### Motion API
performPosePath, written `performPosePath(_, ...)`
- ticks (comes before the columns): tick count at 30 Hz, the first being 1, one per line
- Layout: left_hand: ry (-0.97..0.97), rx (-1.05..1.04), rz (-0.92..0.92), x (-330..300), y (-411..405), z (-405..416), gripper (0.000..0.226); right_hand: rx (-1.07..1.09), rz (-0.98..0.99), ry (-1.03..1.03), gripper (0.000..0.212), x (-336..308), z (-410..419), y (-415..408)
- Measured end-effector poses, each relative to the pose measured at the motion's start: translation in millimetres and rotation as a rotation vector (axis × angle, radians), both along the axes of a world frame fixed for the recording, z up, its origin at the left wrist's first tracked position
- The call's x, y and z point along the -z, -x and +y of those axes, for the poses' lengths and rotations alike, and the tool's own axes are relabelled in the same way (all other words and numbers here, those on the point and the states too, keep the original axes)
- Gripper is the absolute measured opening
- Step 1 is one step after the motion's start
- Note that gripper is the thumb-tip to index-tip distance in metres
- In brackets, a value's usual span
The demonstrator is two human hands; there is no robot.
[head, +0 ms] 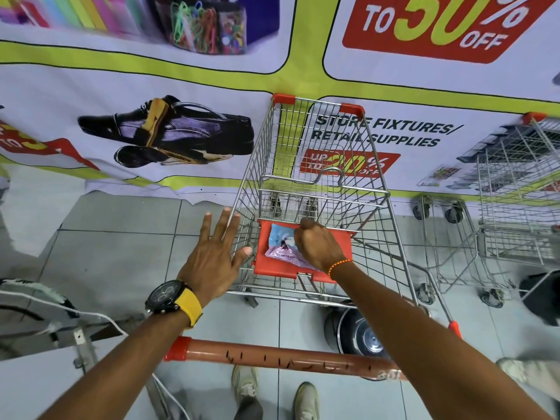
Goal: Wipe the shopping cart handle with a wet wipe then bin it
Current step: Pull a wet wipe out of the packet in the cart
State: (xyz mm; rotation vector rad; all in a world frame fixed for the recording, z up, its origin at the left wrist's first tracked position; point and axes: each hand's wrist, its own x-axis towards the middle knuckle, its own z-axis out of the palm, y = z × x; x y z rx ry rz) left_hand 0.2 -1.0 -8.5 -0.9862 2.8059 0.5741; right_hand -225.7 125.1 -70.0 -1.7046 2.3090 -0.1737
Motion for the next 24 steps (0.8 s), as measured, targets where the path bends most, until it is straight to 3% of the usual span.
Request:
performPosePath(9,0.002,0.004,-0.009,0.9,1.1,0.0,0.077,-0.049,0.085,-0.109,0.019,1.4,1.5,-3.9)
performPosePath(15,0.001,0.009,-0.009,0.8,1.0,-1.0,0.079,0.029,-0.084,-0.046,0.001,-3.0,0.4,-2.8)
performPosePath(18,-0.002,0.007,-0.006,0.5,0.8,-0.4,0.079,0.072,-0.146,0.001,0.014,5.2,-0.1,-0.3)
performPosePath(21,0.015,0.017,-0.008,3.3,-0.4,-1.6,0.079,0.049,-0.196,0.017,0.042,13.0,-0.9,2.7)
performPosePath(24,0.001,0.013,-0.009,2.6,0.9,-1.2,0.079,0.022,-0.239,0.011,0.030,13.7,1.4,2.3)
